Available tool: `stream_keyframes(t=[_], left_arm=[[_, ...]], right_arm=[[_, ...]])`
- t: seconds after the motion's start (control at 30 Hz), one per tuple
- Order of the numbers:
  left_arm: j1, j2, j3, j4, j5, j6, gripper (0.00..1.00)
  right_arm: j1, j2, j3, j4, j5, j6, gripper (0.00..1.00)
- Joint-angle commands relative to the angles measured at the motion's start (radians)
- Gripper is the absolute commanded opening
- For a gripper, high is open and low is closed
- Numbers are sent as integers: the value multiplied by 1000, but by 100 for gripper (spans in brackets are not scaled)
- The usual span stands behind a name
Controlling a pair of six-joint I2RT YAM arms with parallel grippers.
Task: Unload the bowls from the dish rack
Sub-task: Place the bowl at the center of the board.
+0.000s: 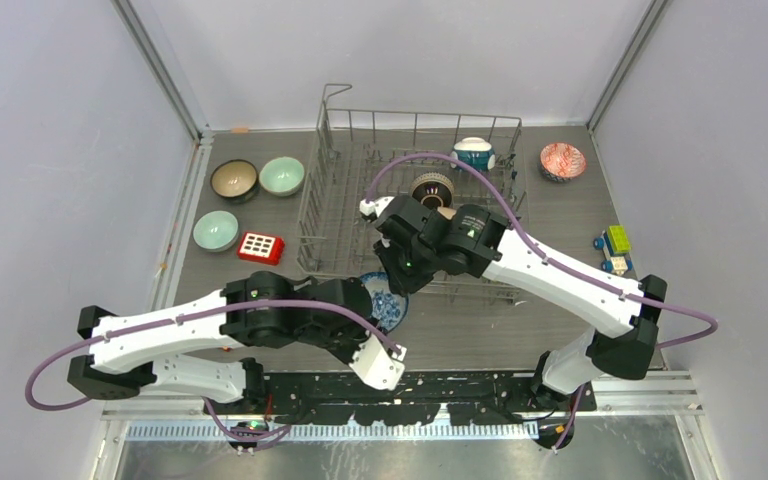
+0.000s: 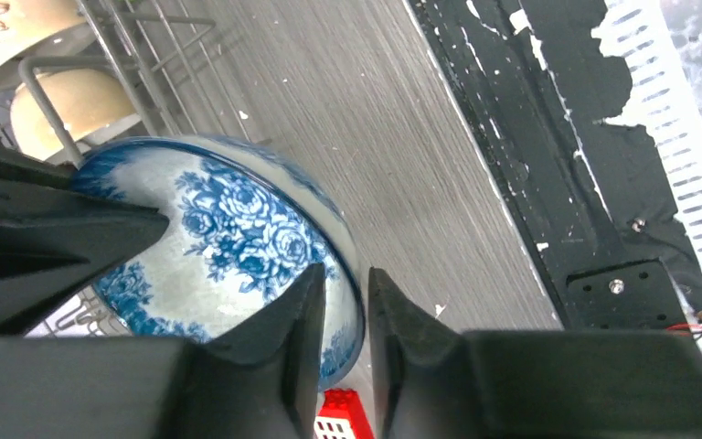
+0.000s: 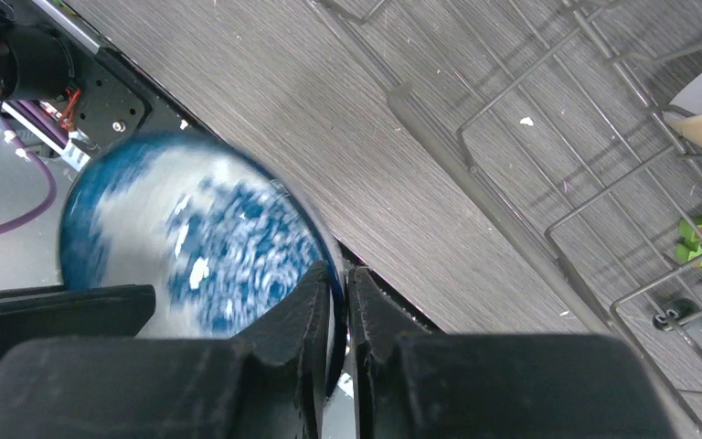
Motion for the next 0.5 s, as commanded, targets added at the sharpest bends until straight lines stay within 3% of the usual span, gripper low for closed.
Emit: stream_keyframes(t=[0.0, 0.03, 0.07, 0.1, 0.13, 0.33, 0.47], left_arm=[[-6, -18, 37, 75, -53, -49, 38], [-6, -25, 35, 87, -65, -59, 47], [-6, -38, 32, 107, -74, -71, 66], [-5, -48, 31, 122, -80, -80, 94], [-5, -59, 31, 138, -90, -93, 99], [-5, -129, 27, 244, -193, -183, 100], [-5, -118, 75, 287, -348, -356, 100]], right_arm=[[1, -52, 18, 17, 37, 28, 1], [1, -60, 20, 15, 48, 30, 1], [1, -68, 23, 13, 58, 30, 1], [1, -75, 29, 7, 69, 30, 1], [1, -83, 37, 1, 84, 28, 1], [2, -138, 80, -50, 182, 18, 1], [2, -189, 72, -62, 257, 13, 1]])
